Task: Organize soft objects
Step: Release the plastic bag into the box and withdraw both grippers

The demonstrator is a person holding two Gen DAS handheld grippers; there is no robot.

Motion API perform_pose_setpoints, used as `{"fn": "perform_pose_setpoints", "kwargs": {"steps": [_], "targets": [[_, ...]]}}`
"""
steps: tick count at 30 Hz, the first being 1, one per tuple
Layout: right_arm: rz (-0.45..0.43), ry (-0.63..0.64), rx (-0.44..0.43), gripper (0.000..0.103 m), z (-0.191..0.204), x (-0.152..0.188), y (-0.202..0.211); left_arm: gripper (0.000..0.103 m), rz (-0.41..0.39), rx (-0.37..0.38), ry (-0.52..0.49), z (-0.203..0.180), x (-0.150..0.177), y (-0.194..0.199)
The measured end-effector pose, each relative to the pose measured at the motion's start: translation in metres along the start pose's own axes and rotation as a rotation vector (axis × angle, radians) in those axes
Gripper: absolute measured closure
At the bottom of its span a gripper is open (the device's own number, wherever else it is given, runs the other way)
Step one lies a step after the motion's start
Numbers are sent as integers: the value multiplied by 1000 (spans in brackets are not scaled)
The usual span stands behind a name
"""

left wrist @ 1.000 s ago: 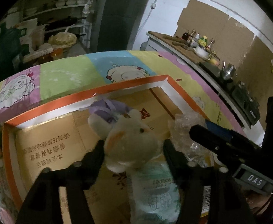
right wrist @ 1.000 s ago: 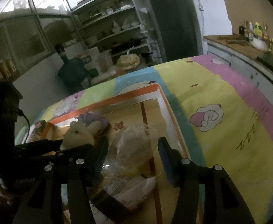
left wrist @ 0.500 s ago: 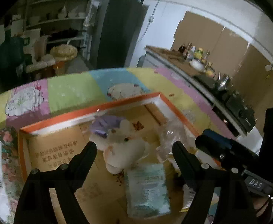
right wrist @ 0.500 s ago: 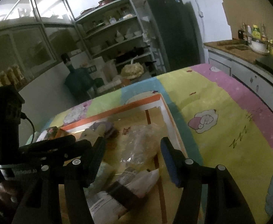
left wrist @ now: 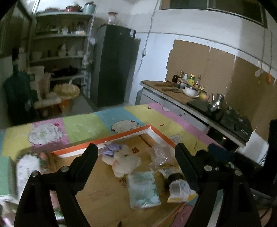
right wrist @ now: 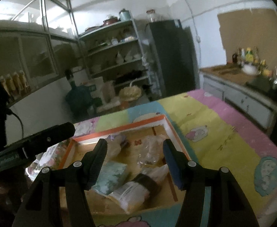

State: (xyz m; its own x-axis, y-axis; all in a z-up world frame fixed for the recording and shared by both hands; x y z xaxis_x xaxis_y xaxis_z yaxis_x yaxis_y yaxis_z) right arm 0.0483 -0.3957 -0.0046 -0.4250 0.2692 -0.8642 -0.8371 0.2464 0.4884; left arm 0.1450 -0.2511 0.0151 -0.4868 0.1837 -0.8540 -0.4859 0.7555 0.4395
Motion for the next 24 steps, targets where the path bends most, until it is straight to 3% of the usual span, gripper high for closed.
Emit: {"fn": "perform_pose_setpoints", "kwargs": {"steps": [8,17,24], "targets": [[-99,20,87,36,31,13,47,20,-59,-93,-45,-7,17,46],[-124,28,35,34,71,36,77,20,-119,-220,-51,6,41,98],[-118,39,-9,34,102,46,88,23,-139,-269,-19,25,55,132]]}}
Point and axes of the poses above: each gripper's, at about its wrist camera, not at the fingertips, and y roughly against the way its jaws point, z to its left, x to its underside, the point moved 1 cm from there along -y, roughly the way its jaws point, and after that the axes turned 13 degrees about x, right-handed, at the moved point
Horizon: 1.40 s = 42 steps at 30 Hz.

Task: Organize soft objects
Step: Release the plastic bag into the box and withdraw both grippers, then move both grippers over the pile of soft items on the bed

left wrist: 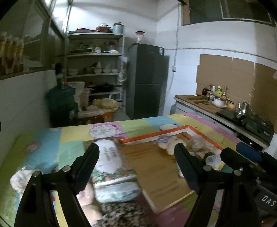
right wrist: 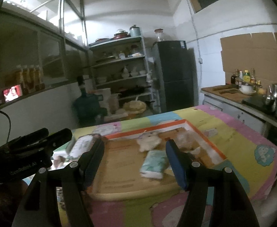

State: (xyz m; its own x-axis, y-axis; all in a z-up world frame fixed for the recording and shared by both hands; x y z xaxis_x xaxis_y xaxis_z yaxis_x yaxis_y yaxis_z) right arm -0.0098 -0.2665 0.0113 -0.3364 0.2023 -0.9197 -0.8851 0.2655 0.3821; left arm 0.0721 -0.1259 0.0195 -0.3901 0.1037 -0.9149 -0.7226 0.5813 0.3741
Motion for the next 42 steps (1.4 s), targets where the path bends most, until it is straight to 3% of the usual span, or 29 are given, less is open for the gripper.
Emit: {"fn": "perform_pose_setpoints", "kwargs": {"steps": [13,24,31,42], "targets": [[10,70,-94,34,63,7,13,24,-60,-122,34,40,4,61],[9,129,-255,34,112,8,26,24,-181,-319,40,64,-9,148],[37,150,-323,34,128,17,28,24,-174,-391,74,86,1,176],[140,275,-291,30,141,62,-4,24,-105,-343,154,128,40,153]]}}
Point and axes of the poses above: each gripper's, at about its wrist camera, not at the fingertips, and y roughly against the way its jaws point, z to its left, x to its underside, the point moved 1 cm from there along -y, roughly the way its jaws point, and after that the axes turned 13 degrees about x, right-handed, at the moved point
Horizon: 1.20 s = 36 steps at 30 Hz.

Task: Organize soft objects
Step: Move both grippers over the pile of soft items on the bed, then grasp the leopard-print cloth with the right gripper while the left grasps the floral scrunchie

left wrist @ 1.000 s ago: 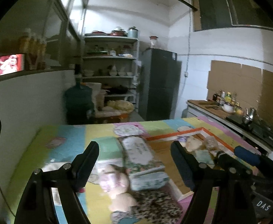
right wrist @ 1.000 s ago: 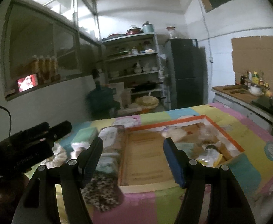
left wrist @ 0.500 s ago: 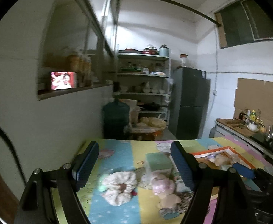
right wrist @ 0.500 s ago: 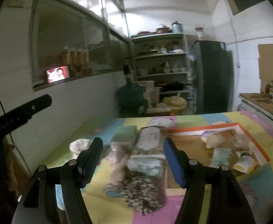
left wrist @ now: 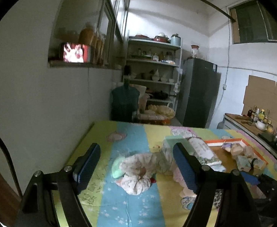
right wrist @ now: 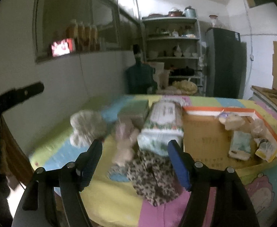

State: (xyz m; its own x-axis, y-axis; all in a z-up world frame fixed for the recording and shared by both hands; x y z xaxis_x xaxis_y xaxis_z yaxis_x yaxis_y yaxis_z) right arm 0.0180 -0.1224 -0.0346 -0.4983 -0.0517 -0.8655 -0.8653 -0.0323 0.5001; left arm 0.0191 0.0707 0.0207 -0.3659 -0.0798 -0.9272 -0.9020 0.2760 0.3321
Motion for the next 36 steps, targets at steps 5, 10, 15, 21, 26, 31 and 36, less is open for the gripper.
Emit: {"fn": "perform_pose_setpoints", "kwargs": {"steps": [5,10,15,21,26,31,36], "targets": [[56,77,20,30,3,23,-24,24,38,38,21,10,16,-22],[89,105,39,30,1,32,-39,24,63,70,29,15,27,-39],[125,134,54,30,1,39,-54,24,102,94,39,21,39,-56],[156,137,50,35,-1,48,-63,24,178,106,47,26,58,-82],[159,96,55,73,-11,50,-58,24,222,120,88,33,67,-102],[140,28,20,80,-23,46,-47,37,262,108,119,41,74,-119],[99,2,-5,81,-24,40,-28,70,257,120,147,44,79,-121]]}}
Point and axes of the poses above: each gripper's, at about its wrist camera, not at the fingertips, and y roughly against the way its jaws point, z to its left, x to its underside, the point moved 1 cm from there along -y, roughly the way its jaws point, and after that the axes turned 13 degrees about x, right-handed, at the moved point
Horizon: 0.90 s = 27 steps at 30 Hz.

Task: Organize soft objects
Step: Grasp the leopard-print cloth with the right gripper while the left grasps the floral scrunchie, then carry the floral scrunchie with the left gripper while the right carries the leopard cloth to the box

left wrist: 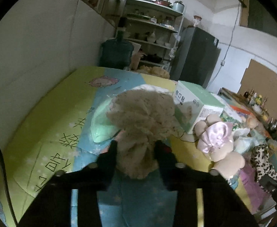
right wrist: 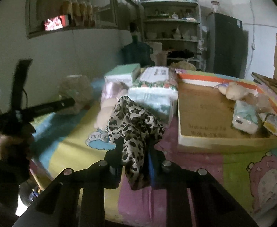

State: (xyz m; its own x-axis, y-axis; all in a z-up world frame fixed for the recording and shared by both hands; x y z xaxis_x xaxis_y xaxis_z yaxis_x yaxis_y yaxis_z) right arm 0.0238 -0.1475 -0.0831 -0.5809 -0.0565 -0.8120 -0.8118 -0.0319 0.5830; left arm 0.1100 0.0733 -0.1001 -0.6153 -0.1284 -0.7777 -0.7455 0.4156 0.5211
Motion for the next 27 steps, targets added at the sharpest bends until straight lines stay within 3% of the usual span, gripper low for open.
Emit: {"fn": "perform_pose_setpoints", "kwargs": {"steps": [2,5,27], "targets": [[-18,-11,-12,81,-2,-2,8,82,-4,15,4,2,0,2],[-42,-26,-30,81,-4,-5,18,87,-11,26,3,2,3,4],[-147,-77,-20,81,-18,-22,52,89,-125,75,-99,-44,-19,49]]}}
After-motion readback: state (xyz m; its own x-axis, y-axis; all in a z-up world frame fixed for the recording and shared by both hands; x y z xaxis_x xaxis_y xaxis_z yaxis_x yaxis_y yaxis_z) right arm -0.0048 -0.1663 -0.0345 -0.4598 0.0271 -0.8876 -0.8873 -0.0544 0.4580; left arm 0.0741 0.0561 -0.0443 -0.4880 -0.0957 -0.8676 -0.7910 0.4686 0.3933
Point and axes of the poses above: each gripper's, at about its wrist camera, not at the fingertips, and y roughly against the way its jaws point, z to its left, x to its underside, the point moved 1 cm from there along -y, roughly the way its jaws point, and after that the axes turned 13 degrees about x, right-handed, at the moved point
